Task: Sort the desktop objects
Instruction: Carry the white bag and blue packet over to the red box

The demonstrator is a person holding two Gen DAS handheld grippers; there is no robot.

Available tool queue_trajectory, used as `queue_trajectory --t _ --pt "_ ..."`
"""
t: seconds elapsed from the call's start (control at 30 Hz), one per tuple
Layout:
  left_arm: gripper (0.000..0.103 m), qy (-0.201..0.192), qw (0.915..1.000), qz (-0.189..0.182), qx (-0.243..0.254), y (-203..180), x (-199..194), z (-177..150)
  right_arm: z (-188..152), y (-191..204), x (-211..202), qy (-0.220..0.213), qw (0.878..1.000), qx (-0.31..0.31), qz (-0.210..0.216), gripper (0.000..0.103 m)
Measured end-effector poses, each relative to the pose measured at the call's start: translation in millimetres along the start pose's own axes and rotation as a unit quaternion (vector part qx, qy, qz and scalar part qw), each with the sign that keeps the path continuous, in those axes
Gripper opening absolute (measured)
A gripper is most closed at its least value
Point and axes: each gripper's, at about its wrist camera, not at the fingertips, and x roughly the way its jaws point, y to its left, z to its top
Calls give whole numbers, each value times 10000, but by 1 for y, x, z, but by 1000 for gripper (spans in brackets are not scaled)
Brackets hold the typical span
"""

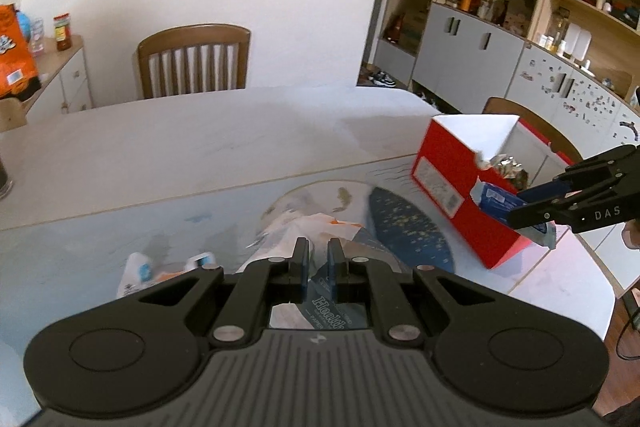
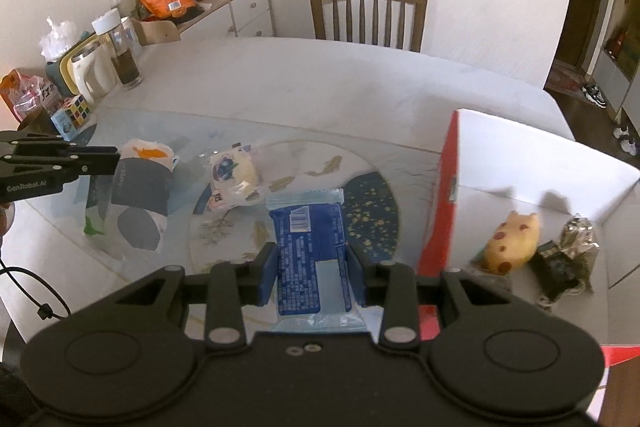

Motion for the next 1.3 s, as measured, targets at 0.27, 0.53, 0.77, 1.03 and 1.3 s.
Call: queue_trajectory --t 0.27,0.53,0.77,1.03,1.3 --pt "8 -55 9998 -129 162 -42 16 16 -4 -33 -22 -114 9999 -2 -26 36" --pt "8 -20 9994 -245 257 -79 41 34 -7 -76 -38 -183 9998 30 -117 36" --pt "9 -69 9982 -393 456 -118 61 55 -13 -115 -49 -220 9995 88 -215 36" --pt "8 -115 9957 -557 728 -161 84 77 -19 -156 -56 -253 9989 204 -325 36" --pt "9 -67 9919 -739 1027 -203 113 92 -24 -189 -61 -258 9983 292 -440 36"
